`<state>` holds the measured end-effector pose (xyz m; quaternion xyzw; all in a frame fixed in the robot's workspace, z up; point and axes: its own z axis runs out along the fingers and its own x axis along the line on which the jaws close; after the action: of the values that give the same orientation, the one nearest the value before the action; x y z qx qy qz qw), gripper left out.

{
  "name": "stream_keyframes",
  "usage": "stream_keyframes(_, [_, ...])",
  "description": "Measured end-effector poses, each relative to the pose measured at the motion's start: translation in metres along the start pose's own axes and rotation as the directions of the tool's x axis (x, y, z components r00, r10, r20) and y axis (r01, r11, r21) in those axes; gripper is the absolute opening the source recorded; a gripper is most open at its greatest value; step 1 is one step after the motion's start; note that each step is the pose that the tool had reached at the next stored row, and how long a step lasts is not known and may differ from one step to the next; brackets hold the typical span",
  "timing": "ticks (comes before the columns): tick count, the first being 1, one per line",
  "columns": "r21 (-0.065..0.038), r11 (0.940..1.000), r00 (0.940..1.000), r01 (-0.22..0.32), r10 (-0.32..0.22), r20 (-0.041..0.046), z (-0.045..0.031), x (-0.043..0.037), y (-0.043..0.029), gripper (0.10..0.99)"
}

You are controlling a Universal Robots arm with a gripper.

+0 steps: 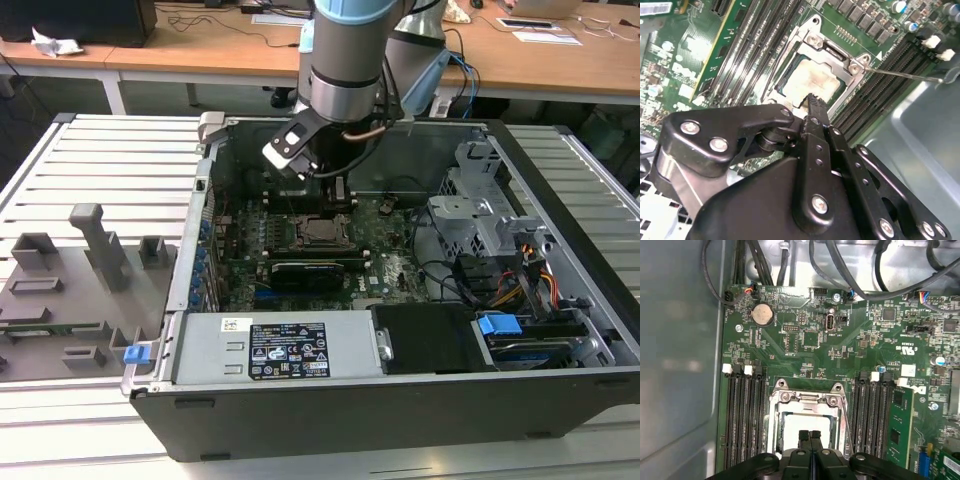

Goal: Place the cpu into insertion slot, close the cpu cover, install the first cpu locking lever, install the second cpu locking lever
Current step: 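Install the first cpu locking lever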

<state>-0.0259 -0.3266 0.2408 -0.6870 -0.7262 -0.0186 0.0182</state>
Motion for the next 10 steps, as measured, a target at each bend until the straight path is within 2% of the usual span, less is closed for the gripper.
stream_keyframes(2, [0.0, 1.0, 1.0, 0.0, 0.0, 0.0, -0.0086, 0.0004, 0.0, 0.106])
stream_keyframes(8, [0.0, 1.0, 1.0, 0.0, 0.0, 0.0, -0.0419, 0.0022, 0.0, 0.106])
stream_keyframes(10, [0.0, 1.0, 1.0, 0.0, 0.0, -0.0003, -0.0436, 0.0023, 0.0001, 0.106])
